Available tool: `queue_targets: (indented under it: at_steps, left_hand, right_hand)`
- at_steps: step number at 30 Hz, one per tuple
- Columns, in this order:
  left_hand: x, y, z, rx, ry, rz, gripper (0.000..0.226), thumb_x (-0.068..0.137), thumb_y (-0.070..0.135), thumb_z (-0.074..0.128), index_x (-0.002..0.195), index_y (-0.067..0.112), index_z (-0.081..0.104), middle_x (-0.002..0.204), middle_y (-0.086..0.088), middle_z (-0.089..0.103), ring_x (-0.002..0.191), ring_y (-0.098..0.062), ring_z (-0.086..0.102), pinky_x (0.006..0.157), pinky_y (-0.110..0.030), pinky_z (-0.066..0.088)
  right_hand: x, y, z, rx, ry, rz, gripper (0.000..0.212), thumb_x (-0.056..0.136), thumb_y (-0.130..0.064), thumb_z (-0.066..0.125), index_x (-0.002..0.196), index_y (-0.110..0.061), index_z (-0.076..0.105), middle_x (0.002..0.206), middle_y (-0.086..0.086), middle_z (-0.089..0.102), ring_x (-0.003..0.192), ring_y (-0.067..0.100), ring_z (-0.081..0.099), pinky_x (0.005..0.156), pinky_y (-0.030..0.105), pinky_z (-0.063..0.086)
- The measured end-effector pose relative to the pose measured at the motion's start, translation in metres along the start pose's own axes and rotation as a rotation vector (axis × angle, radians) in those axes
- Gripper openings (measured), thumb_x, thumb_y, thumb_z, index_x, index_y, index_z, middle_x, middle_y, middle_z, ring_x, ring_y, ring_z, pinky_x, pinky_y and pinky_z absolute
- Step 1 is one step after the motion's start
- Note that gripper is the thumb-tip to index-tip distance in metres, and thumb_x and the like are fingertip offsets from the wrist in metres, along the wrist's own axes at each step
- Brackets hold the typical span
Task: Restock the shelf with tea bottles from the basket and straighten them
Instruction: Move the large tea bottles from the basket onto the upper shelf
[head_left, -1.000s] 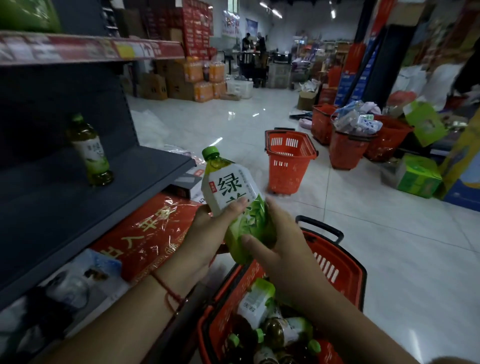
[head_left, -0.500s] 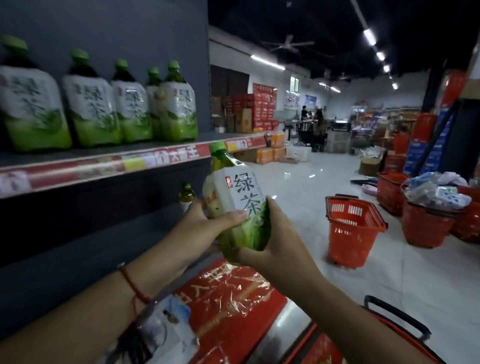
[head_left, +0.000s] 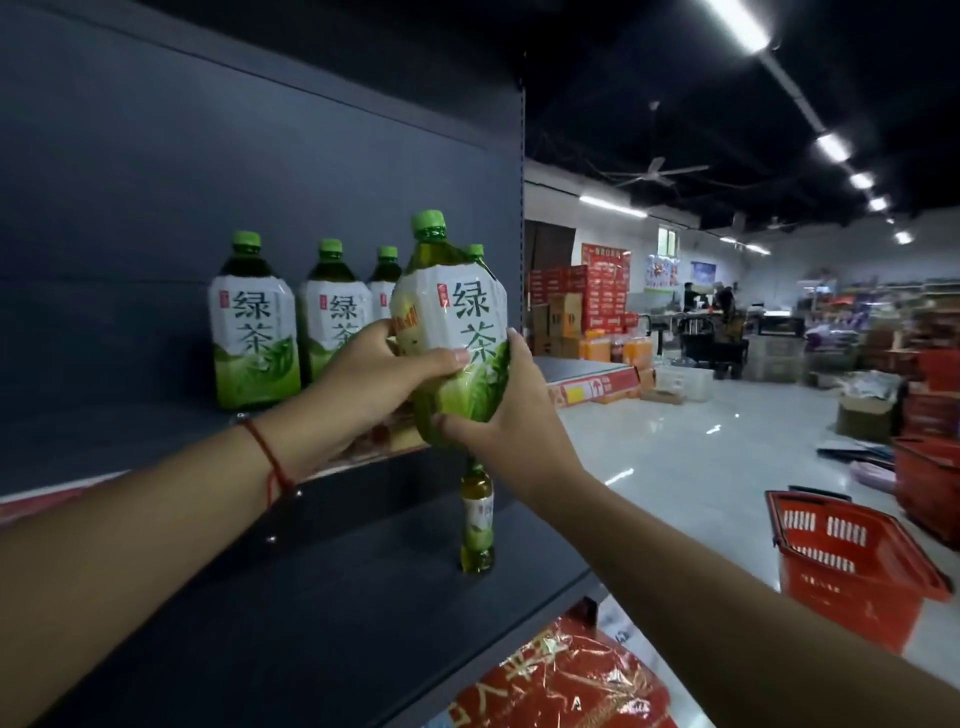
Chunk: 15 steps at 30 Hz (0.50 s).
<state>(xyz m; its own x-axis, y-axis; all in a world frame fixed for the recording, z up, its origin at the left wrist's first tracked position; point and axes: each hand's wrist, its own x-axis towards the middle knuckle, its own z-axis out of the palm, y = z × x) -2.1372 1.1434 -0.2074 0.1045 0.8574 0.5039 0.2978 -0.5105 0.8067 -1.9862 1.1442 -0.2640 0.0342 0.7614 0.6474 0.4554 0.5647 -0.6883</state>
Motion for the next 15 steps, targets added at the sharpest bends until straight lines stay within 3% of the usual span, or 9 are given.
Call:
queue_targets:
  at_steps: [2,6,9,11,15]
  left_hand:
    - [0.018,-0.001,-0.011,0.026,0.004,0.016,0.046,0.068,0.038,0.081,0.109,0.027,0.064,0.096,0.01,0.074,0.084,-0.006,0.071,0.072,-0.022,0.056]
    - [0.05,-0.019,-0.02,0.071,0.023,0.039,0.051,0.066,0.034,0.082,0.113,0.03,0.061,0.101,0.011,0.072,0.093,-0.009,0.068,0.084,-0.033,0.056]
    - [0.066,-0.035,-0.018,0.119,0.067,0.088,0.05,0.073,0.03,0.078,0.117,0.033,0.053,0.101,0.017,0.065,0.092,0.0,0.062,0.078,-0.022,0.052]
    - [0.077,-0.043,-0.017,0.2,0.079,0.113,0.052,0.076,0.033,0.075,0.121,0.034,0.048,0.104,0.02,0.061,0.091,0.002,0.058,0.075,-0.017,0.045]
    - [0.109,-0.058,-0.018,0.306,0.04,0.071,0.06,0.075,0.041,0.074,0.128,0.031,0.049,0.116,0.014,0.062,0.105,-0.008,0.058,0.087,-0.026,0.045]
  right_hand:
    - [0.02,-0.001,0.013,0.001,-0.015,0.025,0.116,0.053,-0.05,0.078,0.151,-0.027,0.019,0.141,-0.002,0.046,0.127,0.017,0.051,0.101,0.045,0.051]
    - [0.049,0.003,0.036,-0.03,-0.038,0.082,0.116,0.049,-0.055,0.071,0.149,-0.032,0.016,0.138,-0.001,0.049,0.119,0.02,0.057,0.093,0.046,0.056]
    - [0.064,0.009,0.052,-0.069,-0.049,0.148,0.117,0.054,-0.053,0.07,0.151,-0.03,0.01,0.143,0.003,0.047,0.123,0.024,0.055,0.096,0.047,0.053]
    - [0.076,0.014,0.06,-0.093,-0.035,0.184,0.115,0.05,-0.055,0.068,0.148,-0.027,0.014,0.14,0.005,0.049,0.121,0.026,0.057,0.095,0.049,0.053]
    - [0.1,0.028,0.072,-0.089,-0.001,0.244,0.111,0.045,-0.051,0.071,0.141,-0.023,0.023,0.131,0.005,0.054,0.114,0.026,0.06,0.095,0.047,0.053]
